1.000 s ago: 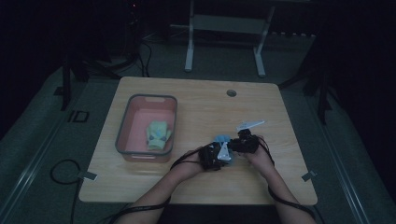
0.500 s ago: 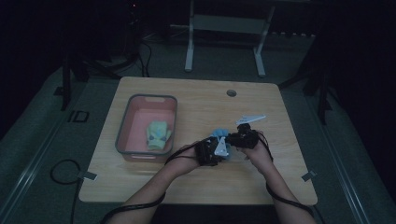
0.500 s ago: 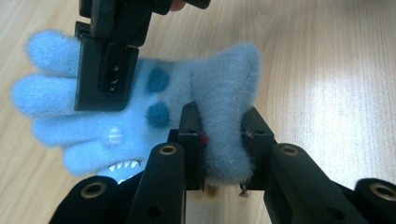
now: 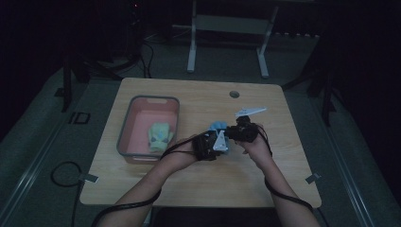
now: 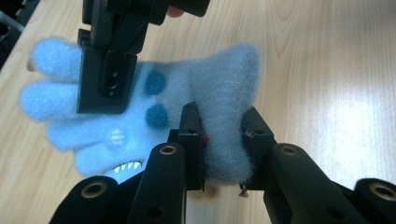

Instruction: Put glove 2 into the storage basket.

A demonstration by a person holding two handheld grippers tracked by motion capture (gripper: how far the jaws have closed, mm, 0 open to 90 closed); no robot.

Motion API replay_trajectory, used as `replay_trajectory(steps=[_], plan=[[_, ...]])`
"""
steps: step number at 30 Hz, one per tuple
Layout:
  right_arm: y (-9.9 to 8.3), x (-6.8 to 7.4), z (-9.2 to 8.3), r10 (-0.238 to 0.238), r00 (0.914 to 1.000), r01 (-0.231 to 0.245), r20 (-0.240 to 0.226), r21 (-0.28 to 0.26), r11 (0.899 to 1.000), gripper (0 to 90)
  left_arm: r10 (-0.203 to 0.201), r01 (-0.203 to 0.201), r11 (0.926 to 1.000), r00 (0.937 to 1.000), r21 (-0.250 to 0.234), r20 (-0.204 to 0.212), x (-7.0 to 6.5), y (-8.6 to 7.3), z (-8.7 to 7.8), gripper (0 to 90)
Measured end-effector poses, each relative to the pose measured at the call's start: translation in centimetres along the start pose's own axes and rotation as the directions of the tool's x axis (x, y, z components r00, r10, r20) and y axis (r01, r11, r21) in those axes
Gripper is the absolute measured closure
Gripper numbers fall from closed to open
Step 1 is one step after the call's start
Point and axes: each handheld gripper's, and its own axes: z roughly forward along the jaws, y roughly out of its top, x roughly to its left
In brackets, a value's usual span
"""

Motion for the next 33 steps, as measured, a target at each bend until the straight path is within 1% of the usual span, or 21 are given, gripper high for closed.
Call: replay_trajectory(steps=[3,6,7,8,9,10,16,18,22,25,27,30,32,33], plan=[[1.2,0.5,0.1,-0.022,0.9998,0.022,0.0,-0.005,1.0,78.6,0.01,-0.01,0.9999,0.9994,-0.003,-0.034,0.3,-0.1,-1.0,75.3],[2.4,0.8,0.0,-0.026,0.9994,0.026,-0.023,-0.025,0.999,78.8,0.011,-0.011,0.9999,0.9986,0.004,-0.052,1.0,-0.2,-2.1,75.4],[2.4,0.8,0.0,-0.026,0.9994,0.026,-0.023,-0.025,0.999,78.8,0.011,-0.011,0.9999,0.9986,0.004,-0.052,1.0,-0.2,-2.1,75.4],[2.9,0.9,0.0,-0.023,0.9993,0.022,-0.029,-0.034,0.999,78.8,0.008,-0.008,1.0,0.9981,0.006,-0.062,1.5,-0.2,-2.9,75.4],[3.8,1.3,0.1,-0.035,0.9989,0.034,-0.03,-0.039,0.999,79.0,0.009,-0.008,0.9999,0.9977,0.007,-0.067,1.7,-0.3,-3.3,75.4],[4.2,1.6,0.2,-0.049,0.9986,0.048,-0.022,-0.038,0.998,79.0,0.012,-0.012,0.9999,0.9972,0.013,-0.074,1.8,-0.3,-3.7,75.4],[6.8,3.0,1.1,-0.076,0.9964,0.074,-0.038,-0.055,0.996,79.2,0.016,-0.012,0.9991,0.9932,0.04,-0.115,2.9,-0.9,-5.6,75.4],[7.6,3.4,1.6,-0.086,0.9955,0.084,-0.04,-0.056,0.995,79.2,0.009,-0.003,0.999,0.9925,0.045,-0.122,3.2,-1.3,-6.2,75.4],[8.7,4.3,2.8,-0.092,0.9939,0.089,-0.061,-0.057,0.994,79.3,-0.001,0.01,0.998,0.9898,0.062,-0.142,3.7,-2.5,-7.3,75.4],[9.3,5.0,3.8,-0.101,0.9925,0.097,-0.068,-0.056,0.994,79.4,-0.013,0.023,0.9972,0.9885,0.071,-0.151,3.9,-3.5,-7.9,75.4],[9.7,5.5,4.6,-0.105,0.9913,0.102,-0.079,-0.051,0.994,79.5,-0.014,0.028,0.9958,0.9877,0.087,-0.156,4.0,-4.2,-8.2,75.4],[10.3,6.2,5.8,-0.105,0.9898,0.1,-0.097,-0.048,0.994,79.5,-0.029,0.044,0.9946,0.9861,0.094,-0.164,4.2,-5.3,-8.9,75.4],[10.7,6.6,6.5,-0.116,0.9882,0.111,-0.101,-0.048,0.993,79.5,-0.042,0.059,0.9934,0.9854,0.099,-0.165,4.4,-6.1,-9.3,75.4],[10.9,6.9,6.9,-0.116,0.9875,0.111,-0.107,-0.048,0.993,79.5,-0.042,0.061,0.9925,0.9842,0.106,-0.172,4.5,-6.5,-9.5,75.4]])
